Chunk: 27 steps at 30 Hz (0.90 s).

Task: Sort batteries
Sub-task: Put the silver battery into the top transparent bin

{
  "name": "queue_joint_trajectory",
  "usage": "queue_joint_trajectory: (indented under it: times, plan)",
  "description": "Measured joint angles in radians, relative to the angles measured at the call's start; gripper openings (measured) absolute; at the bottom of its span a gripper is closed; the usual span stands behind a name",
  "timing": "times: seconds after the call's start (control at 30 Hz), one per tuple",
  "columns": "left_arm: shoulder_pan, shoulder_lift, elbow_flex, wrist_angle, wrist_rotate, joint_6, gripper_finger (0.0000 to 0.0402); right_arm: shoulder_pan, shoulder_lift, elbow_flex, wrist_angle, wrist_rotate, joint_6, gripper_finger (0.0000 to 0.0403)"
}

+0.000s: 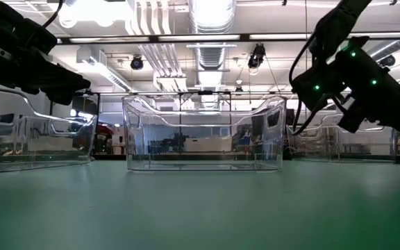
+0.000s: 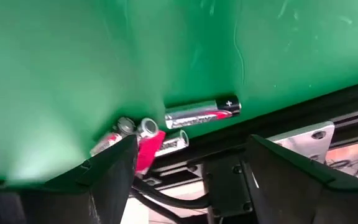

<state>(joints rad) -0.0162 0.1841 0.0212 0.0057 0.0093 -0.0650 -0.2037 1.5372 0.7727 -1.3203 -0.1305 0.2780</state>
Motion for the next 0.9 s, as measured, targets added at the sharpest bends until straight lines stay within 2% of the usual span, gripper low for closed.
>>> queue_joint_trajectory:
  times: [0.3,0.53,0.63,0.73,0.9]
  plan:
    - [0.0,0.0,0.0,0.0,0.0,0.0,0.0077,-0.006,-0.009,-0.013,0.021,-0.001,-0.029,0.0311]
    - [0.0,0.002,0.0,0.0,0.0,0.0,0.0077,0.067,-0.064,0.052,-0.014,0.004,0.081,0.0305]
    - [0.0,0.002,0.0,0.0,0.0,0.0,0.0077,0.11,-0.093,0.099,-0.028,-0.011,0.218,0.0305]
    - [0.0,0.002,0.0,0.0,0.0,0.0,0.0077,0.146,-0.113,0.127,-0.022,-0.077,0.401,0.0309]
    - [0.0,0.002,0.0,0.0,0.0,0.0,0.0077,0.251,-0.15,0.128,0.058,-0.062,0.892,0.0308]
